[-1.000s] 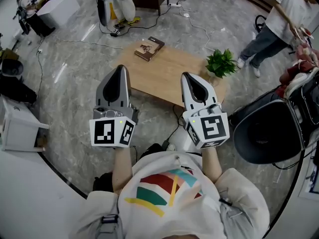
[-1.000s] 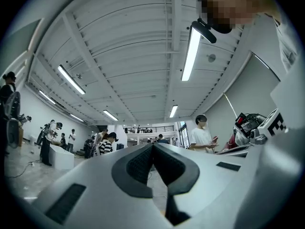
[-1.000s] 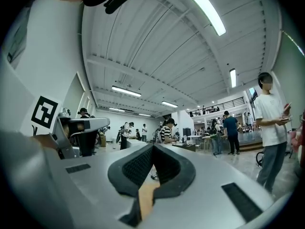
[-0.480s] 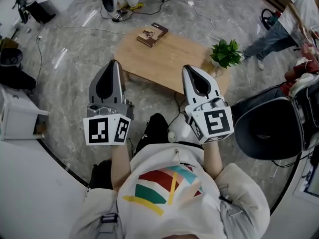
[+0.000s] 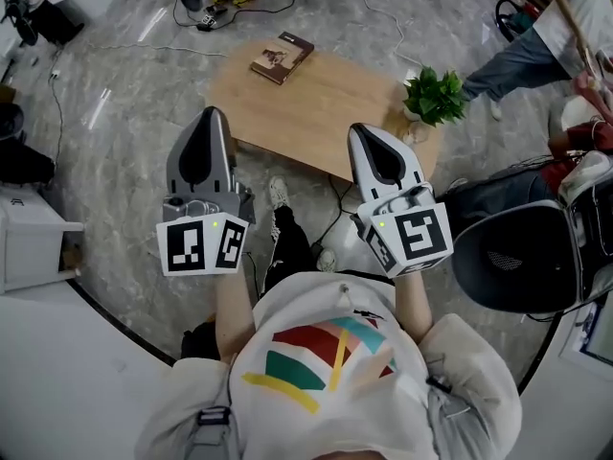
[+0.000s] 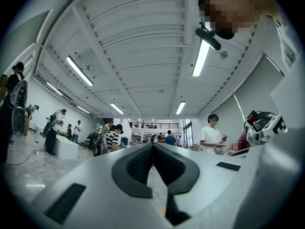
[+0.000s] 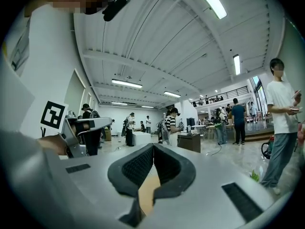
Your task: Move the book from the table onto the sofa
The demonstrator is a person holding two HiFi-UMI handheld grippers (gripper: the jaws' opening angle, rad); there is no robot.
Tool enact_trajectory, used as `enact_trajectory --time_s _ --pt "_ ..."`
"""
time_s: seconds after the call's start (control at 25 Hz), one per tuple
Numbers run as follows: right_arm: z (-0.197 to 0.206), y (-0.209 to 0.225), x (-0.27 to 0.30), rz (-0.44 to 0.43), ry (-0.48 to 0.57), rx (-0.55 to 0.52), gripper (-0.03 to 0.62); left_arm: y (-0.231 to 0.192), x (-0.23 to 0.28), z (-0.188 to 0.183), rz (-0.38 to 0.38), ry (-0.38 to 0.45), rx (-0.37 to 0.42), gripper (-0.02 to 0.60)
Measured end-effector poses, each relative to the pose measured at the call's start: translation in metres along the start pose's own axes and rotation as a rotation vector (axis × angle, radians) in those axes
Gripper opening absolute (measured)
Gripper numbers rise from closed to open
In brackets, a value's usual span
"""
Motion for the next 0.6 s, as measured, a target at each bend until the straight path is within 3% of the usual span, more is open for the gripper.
enact_trajectory --time_s 0.28,0.6 --pt "0.015 0.031 0.099 0.01 -0.043 0.011 0.012 -0.063 0.088 0.031 -0.007 -0.014 -0.039 0.006" --pt "-0.012 0.072 0.25 0.04 -0.037 0.049 0.012 -0.146 0.213 0.033 0.045 -0.035 -0.048 0.006"
Point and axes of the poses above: the fingertips, and each gripper's own axes: x forward along the fingers, y to its right, z out of its underside, the point moved 2 cm from there along -x, backward along the fingers, and after that the axes turned 8 degrees about -z, right-handed, at the moved point
